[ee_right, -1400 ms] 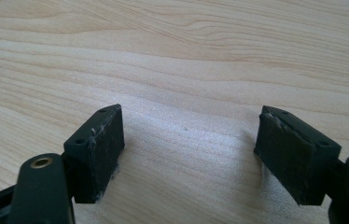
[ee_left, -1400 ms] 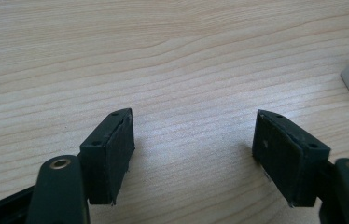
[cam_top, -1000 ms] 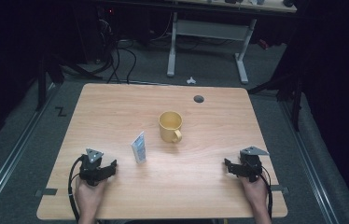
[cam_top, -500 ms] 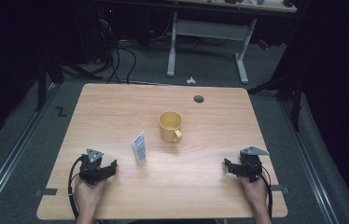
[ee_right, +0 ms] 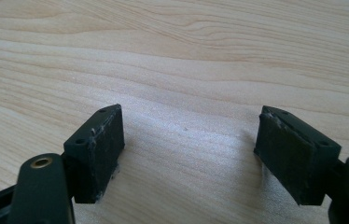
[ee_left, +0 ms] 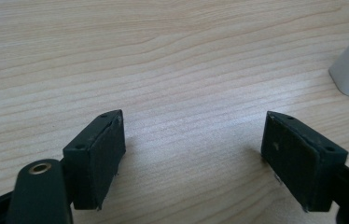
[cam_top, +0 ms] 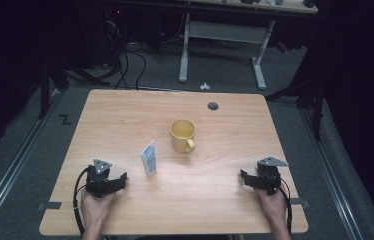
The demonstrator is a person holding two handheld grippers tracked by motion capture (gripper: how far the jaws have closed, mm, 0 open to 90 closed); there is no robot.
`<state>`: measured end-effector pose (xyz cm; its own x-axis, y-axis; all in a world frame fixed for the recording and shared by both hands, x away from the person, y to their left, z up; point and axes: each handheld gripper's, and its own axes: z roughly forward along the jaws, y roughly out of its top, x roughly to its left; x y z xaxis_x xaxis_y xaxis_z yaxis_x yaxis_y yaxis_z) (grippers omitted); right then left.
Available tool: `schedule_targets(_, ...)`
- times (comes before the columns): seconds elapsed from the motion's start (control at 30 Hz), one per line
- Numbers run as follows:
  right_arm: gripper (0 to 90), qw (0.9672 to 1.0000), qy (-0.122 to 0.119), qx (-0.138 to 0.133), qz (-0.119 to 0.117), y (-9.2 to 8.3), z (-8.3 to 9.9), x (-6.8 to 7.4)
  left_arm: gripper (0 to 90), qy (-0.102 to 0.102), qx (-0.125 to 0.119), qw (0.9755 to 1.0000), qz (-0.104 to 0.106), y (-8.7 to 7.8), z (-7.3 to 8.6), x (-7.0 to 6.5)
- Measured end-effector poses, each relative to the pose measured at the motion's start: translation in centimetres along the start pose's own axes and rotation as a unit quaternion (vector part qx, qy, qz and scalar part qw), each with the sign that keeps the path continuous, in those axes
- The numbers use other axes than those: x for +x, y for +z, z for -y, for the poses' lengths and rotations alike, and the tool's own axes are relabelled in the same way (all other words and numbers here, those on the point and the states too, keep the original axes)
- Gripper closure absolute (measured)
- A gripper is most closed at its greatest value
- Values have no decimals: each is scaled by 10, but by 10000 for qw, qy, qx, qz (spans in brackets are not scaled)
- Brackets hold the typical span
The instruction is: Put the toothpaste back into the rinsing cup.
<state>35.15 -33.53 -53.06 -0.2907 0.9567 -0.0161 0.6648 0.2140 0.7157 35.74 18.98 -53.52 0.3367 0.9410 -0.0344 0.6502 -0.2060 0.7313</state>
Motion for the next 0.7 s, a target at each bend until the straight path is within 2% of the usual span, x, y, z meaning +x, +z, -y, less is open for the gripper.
schedule_targets(0.2, 235, 10000, 0, 0, 1, 0, 0, 0, 253, 48, -75, 9998, 156, -8, -1, -4)
schedule_targets(0.33, 235, 10000, -1, 0, 1, 0, 0, 0, 253, 96, -49, 9998, 184, -9, -2, -6)
schedule_targets(0.53, 236, 10000, -2, -1, 0, 0, 0, 0, 248, 149, -114, 9993, 311, -15, -4, -14)
schedule_targets(0.7, 235, 10000, -2, -1, 1, 0, 0, 0, 241, 280, -147, 9986, 420, -19, -6, -25)
